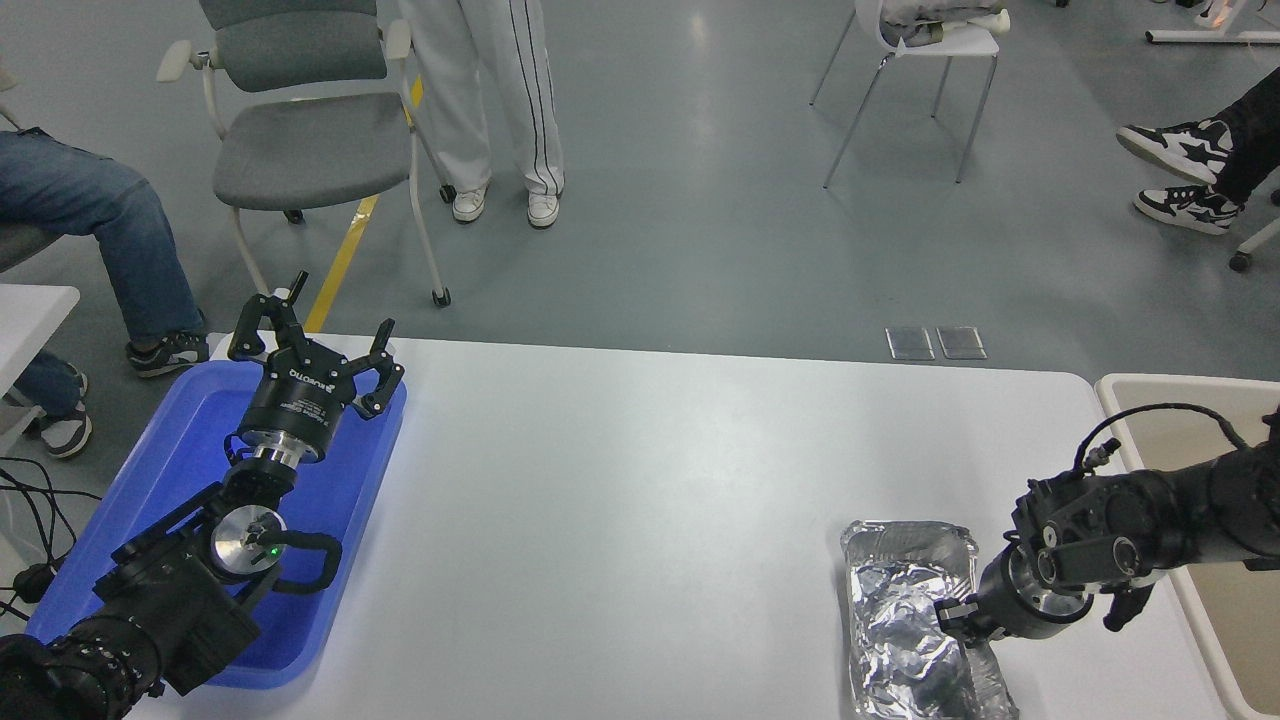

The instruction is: Pick up foil plate and place in dustbin

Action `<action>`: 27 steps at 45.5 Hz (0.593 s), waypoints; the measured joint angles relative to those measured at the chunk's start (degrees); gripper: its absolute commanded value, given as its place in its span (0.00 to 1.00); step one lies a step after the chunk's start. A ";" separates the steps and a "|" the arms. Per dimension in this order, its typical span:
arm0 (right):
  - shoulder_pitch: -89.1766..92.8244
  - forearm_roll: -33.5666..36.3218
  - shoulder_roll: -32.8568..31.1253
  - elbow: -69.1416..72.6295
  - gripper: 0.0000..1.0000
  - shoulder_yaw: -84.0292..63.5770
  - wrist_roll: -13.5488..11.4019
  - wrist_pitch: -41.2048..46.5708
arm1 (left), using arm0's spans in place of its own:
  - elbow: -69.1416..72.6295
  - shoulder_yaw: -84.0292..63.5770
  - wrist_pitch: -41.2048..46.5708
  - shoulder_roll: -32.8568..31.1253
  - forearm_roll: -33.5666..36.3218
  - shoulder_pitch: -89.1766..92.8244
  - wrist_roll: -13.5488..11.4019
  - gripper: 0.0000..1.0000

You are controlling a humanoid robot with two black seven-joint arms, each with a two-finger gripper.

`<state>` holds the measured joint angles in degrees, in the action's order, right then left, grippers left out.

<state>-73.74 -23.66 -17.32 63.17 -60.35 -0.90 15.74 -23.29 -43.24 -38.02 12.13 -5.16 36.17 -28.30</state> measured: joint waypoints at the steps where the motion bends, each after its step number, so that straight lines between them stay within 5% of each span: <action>1: -0.10 0.44 -0.02 0.02 0.00 -0.04 -0.05 0.24 | 0.00 0.00 0.00 0.00 0.00 0.00 0.00 1.00; 27: -5.75 5.01 -1.16 5.09 0.00 -0.19 -0.65 4.58 | 0.00 0.00 -0.04 0.00 0.00 0.04 0.00 1.00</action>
<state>-79.49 -18.65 -18.48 68.26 -60.54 -1.55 20.33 -23.29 -43.24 -38.06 12.13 -5.17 36.21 -28.30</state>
